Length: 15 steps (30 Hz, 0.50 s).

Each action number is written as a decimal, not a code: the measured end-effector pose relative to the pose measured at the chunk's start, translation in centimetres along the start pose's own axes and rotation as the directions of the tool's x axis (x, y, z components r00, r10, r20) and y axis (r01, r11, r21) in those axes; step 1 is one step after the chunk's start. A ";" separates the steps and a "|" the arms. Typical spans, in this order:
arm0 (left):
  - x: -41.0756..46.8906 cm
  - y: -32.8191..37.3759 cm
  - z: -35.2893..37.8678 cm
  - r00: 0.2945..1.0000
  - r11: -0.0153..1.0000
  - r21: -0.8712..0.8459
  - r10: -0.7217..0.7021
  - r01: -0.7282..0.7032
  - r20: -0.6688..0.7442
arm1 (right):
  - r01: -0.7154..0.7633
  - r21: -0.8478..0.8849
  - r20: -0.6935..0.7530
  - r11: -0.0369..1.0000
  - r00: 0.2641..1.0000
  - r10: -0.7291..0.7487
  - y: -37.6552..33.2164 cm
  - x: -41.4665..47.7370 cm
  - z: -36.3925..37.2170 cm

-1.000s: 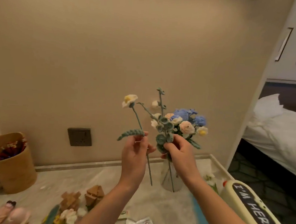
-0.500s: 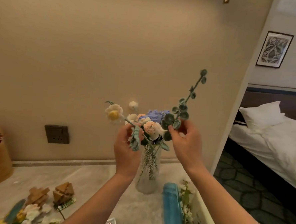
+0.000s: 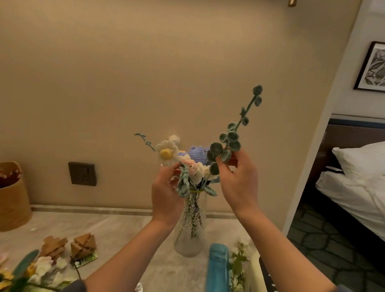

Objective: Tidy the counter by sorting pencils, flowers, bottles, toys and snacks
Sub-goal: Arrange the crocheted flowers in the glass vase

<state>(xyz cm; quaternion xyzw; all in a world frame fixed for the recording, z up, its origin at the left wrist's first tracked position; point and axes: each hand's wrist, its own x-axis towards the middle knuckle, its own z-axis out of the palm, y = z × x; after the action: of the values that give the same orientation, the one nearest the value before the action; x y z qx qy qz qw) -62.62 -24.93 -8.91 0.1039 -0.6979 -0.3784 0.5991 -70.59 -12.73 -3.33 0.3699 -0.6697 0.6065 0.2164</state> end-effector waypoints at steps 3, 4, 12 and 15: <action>-0.6 -0.6 0.2 0.999 0.973 0.229 0.015 -0.025 0.044 | -0.035 -0.045 0.009 0.998 0.999 0.035 0.5 0.1 0.0; -0.7 -0.8 0.3 0.998 0.947 0.315 0.040 -0.056 0.055 | -0.036 -0.076 0.011 0.996 0.999 0.037 0.7 0.1 0.1; -0.9 -2.8 0.6 0.991 0.715 0.688 0.044 -0.122 0.130 | 0.025 -0.295 0.102 0.955 0.995 0.005 2.6 0.4 1.0; -0.8 -2.7 1.0 0.978 0.715 0.668 0.157 -0.208 0.137 | 0.093 -0.424 0.194 0.901 0.981 -0.010 3.6 0.4 1.3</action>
<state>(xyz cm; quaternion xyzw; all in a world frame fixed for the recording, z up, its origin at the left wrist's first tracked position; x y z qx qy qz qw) -64.15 -25.93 -11.22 0.2323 -0.8151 -0.0403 0.5291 -73.33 -14.16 -5.63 0.3858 -0.7944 0.4001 0.2449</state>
